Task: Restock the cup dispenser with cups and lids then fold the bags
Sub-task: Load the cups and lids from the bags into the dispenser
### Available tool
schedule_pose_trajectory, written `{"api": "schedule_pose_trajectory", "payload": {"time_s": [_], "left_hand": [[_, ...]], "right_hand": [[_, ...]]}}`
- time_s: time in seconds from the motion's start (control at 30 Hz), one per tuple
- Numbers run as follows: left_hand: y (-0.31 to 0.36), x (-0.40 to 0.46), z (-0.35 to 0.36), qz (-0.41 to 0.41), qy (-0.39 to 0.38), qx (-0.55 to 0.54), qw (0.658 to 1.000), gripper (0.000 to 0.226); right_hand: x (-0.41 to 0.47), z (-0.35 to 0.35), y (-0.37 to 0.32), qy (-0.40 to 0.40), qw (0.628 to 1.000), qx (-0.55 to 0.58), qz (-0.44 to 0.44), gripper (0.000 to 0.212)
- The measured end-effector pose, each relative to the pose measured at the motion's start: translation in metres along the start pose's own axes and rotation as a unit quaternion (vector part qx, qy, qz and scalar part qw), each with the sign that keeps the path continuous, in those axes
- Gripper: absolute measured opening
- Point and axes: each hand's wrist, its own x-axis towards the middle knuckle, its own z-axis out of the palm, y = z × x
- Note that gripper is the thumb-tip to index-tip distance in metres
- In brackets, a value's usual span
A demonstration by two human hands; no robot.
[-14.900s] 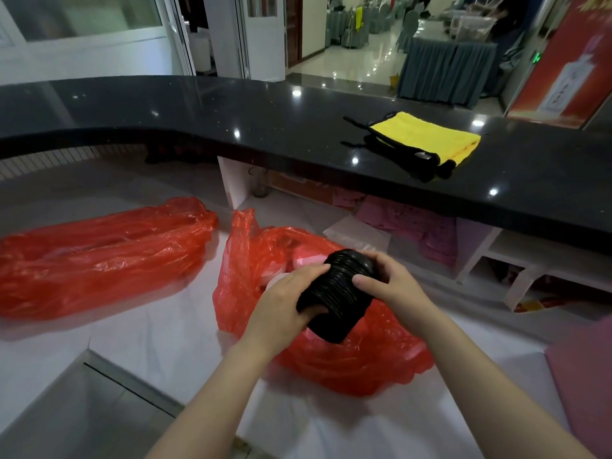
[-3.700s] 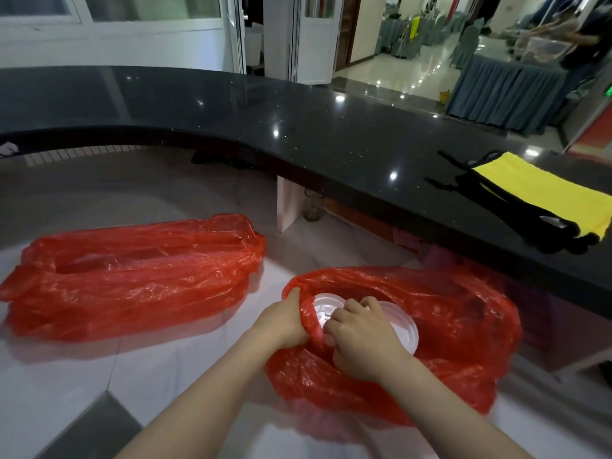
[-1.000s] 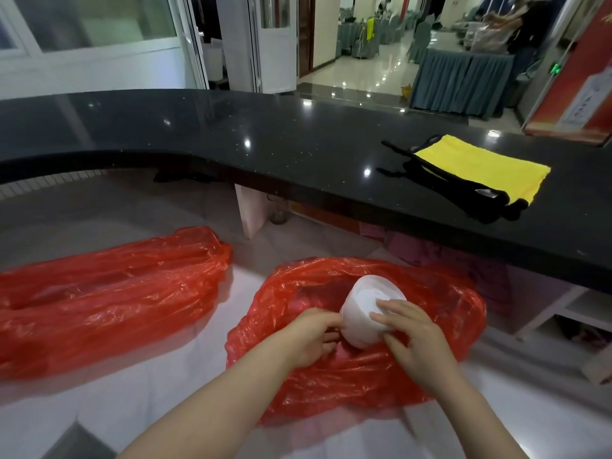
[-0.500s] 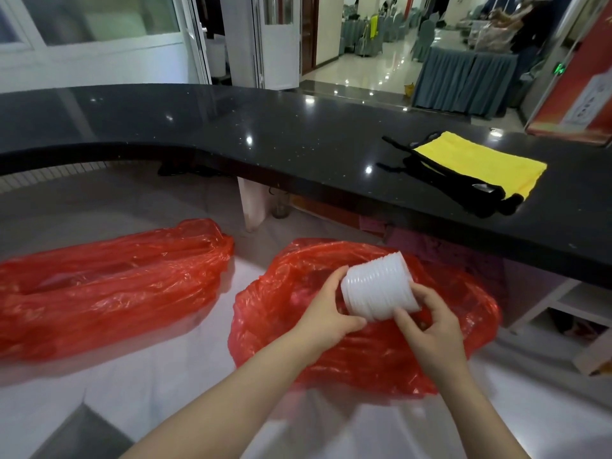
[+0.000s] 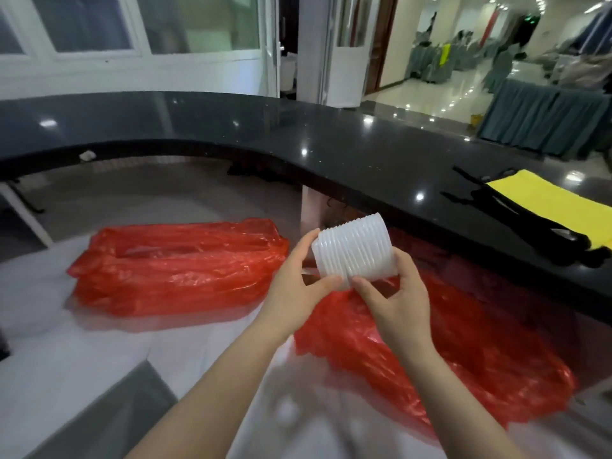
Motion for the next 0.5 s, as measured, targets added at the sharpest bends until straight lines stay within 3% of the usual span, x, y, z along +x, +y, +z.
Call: {"api": "schedule_pose_trajectory", "payload": {"time_s": [0.23, 0.5], "left_hand": [[-0.008, -0.039, -0.094, -0.034, 0.170, 0.014, 0.985, 0.071], [-0.007, -0.131, -0.221, -0.062, 0.344, 0.074, 0.934, 0.065]], "right_hand": [[-0.010, 0.101, -0.057, -0.112, 0.986, 0.119, -0.038, 0.043], [-0.055, 0.208, -0.147, -0.296, 0.921, 0.204, -0.149, 0.031]]}}
